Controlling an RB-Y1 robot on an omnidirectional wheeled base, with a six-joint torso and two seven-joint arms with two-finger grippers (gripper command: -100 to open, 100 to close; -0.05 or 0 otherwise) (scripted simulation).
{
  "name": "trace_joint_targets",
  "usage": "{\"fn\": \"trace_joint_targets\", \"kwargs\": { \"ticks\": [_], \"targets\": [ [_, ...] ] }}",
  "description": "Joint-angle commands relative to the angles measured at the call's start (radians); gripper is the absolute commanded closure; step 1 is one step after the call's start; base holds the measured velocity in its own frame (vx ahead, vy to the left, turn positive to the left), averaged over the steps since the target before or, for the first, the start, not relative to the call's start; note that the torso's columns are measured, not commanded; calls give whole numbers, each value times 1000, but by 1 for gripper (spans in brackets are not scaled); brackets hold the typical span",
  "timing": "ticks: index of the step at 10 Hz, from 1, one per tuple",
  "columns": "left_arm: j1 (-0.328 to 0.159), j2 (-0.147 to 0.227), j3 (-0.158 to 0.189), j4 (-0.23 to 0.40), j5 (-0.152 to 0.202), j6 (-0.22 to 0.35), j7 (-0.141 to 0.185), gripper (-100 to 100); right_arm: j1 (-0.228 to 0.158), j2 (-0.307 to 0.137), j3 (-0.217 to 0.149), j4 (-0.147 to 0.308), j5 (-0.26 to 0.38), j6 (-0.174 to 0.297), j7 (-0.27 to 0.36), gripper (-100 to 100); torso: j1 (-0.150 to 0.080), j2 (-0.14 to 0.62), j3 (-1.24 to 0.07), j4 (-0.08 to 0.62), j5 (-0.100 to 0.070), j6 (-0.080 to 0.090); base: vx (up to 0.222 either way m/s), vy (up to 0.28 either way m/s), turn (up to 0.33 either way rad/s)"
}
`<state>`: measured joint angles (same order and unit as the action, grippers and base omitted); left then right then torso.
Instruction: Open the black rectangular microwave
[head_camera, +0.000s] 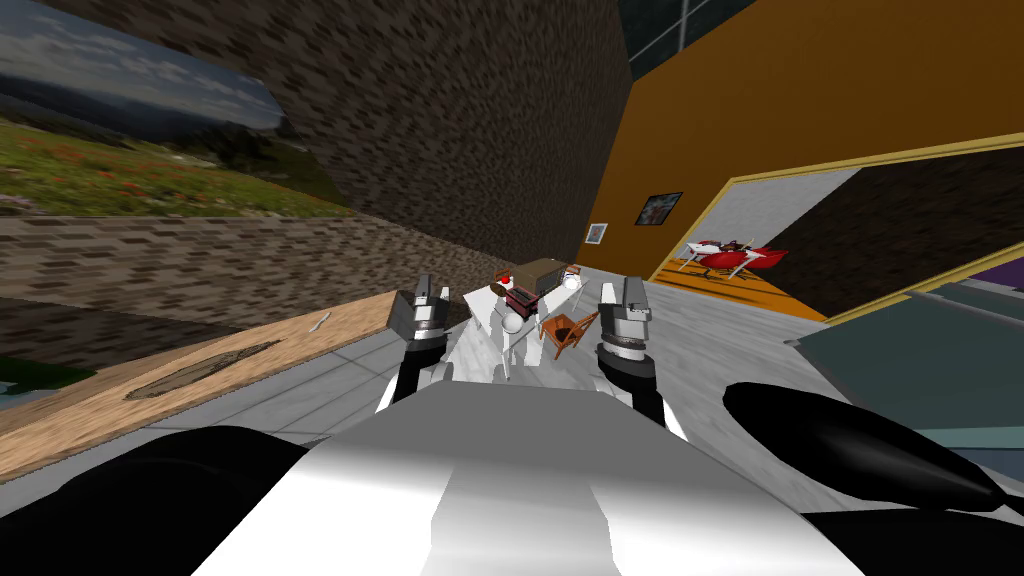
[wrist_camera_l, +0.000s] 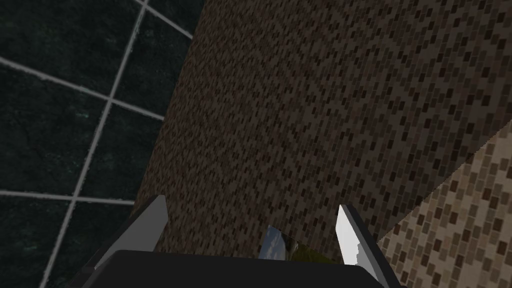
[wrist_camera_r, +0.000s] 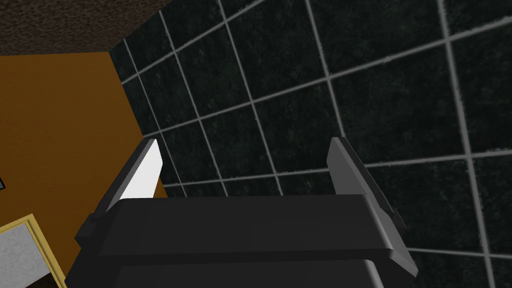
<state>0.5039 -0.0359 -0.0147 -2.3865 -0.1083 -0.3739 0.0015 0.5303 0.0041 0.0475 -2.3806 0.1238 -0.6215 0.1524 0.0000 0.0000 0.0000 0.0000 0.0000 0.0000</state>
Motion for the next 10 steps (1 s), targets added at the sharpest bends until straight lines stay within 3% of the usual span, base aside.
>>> {"fn": "trace_joint_targets", "kwargs": {
  "ticks": [1, 9, 10],
  "targets": [
    [0, 0, 0, 0, 0, 0, 0, 0, 0, 0, 0, 0, 0, 0, 0, 0, 0, 41, -82, 41, 0, 0, 0, 0, 0],
    [0, 0, 0, 0, 0, 0, 0, 0, 0, 0, 0, 0, 0, 0, 0, 0, 0, 618, -1234, 617, 0, 0, 0, 0, 0],
    [0, 0, 0, 0, 0, 0, 0, 0, -11, -35, 0, 13, 6, 3, 7, -100, 0, 691, -1382, 691, 0, 0, 8, -2, 17]
  ]
}}
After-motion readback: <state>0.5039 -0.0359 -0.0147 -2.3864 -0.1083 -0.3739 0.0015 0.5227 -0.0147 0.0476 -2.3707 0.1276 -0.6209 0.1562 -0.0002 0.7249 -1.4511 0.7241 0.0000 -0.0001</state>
